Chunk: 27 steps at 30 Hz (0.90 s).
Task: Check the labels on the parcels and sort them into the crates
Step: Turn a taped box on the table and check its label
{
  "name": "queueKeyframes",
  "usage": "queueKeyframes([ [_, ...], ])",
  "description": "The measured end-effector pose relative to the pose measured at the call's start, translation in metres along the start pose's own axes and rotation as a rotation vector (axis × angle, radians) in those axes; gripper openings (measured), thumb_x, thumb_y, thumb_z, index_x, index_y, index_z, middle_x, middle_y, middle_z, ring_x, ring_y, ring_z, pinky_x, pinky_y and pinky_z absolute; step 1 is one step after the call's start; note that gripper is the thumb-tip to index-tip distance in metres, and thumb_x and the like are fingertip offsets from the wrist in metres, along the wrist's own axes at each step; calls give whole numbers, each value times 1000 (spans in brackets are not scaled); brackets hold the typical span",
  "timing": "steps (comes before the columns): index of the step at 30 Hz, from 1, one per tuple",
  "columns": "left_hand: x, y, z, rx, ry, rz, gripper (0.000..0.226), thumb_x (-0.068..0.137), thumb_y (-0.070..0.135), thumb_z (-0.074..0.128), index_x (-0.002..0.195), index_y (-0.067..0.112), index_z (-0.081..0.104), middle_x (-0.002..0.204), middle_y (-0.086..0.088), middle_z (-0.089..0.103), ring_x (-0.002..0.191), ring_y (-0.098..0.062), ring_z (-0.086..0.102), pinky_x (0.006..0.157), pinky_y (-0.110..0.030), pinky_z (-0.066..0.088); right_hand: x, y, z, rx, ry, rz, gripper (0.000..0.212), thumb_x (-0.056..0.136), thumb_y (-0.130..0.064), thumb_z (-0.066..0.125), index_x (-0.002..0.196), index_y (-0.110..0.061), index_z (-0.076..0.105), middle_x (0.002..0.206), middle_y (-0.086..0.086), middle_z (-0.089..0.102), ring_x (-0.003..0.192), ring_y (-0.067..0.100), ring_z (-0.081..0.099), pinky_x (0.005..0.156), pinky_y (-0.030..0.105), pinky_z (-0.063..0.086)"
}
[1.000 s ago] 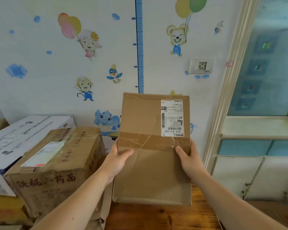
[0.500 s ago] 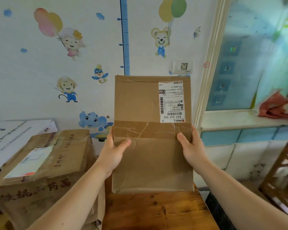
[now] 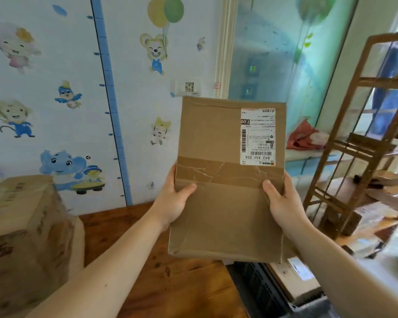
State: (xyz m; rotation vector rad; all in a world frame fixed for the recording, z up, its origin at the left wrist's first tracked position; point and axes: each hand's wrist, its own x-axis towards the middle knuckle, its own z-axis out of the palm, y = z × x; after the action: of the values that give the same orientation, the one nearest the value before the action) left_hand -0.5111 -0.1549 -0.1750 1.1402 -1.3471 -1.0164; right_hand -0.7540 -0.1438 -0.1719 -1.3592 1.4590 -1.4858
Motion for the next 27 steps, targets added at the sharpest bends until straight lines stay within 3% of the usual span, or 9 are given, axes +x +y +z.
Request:
queueKeyframes([
  [2, -2, 0, 20, -23, -22, -3, 60, 99, 16, 57, 150, 32, 29, 119, 17, 58, 97, 7, 61, 75, -12, 52, 2, 3, -20, -14, 19, 6, 24, 101, -30, 52, 120, -43, 46, 104, -21, 61, 96, 1, 59, 86, 32, 47],
  [3, -4, 4, 52, -23, -43, -3, 57, 99, 14, 56, 148, 31, 32, 118, 16, 60, 94, 7, 63, 69, -10, 51, 3, 6, -52, -21, 40, 1, 26, 101, -31, 52, 124, -41, 46, 106, -20, 62, 98, 2, 59, 88, 33, 48],
  [6, -9, 6, 115, -34, -75, -20, 59, 98, 13, 57, 149, 28, 32, 120, 10, 61, 107, -7, 62, 76, -17, 52, 6, 19, -114, -31, 97, 24, 31, 100, -32, 52, 130, -40, 45, 108, -18, 62, 97, 3, 59, 86, 32, 48],
  [9, -15, 9, 163, -18, -111, 1, 64, 98, 15, 57, 152, 30, 27, 124, 14, 58, 106, 1, 56, 83, -16, 47, 7, 31, -161, -27, 130, 39, 32, 101, -31, 52, 130, -41, 44, 107, -19, 61, 93, -1, 57, 74, 25, 45],
  [11, -15, 11, 188, 0, -139, 12, 62, 98, 15, 56, 151, 31, 28, 119, 19, 57, 109, 0, 56, 87, -18, 46, 9, 35, -186, -25, 154, 36, 32, 100, -29, 53, 130, -40, 46, 105, -21, 62, 93, -2, 57, 74, 24, 45],
  [16, -2, 9, 226, -32, -175, -39, 64, 98, 19, 57, 151, 38, 27, 123, 15, 61, 114, -9, 58, 104, -40, 47, 25, 47, -221, -8, 178, 39, 26, 100, -25, 54, 121, -39, 50, 101, -21, 65, 92, -3, 60, 76, 24, 46],
  [21, 28, -2, 249, -31, -195, -75, 65, 98, 20, 57, 151, 38, 26, 121, 15, 60, 112, -9, 58, 104, -39, 46, 55, 67, -231, -14, 158, 80, 27, 101, -32, 51, 125, -43, 46, 106, -22, 62, 96, 2, 58, 75, 26, 44],
  [27, 88, -26, 269, -72, -210, -115, 62, 99, 15, 54, 151, 37, 27, 112, 19, 59, 102, -2, 58, 82, -22, 48, 113, 91, -225, -45, 163, 113, 32, 101, -31, 51, 131, -42, 44, 106, -23, 60, 96, -1, 56, 70, 20, 42],
])
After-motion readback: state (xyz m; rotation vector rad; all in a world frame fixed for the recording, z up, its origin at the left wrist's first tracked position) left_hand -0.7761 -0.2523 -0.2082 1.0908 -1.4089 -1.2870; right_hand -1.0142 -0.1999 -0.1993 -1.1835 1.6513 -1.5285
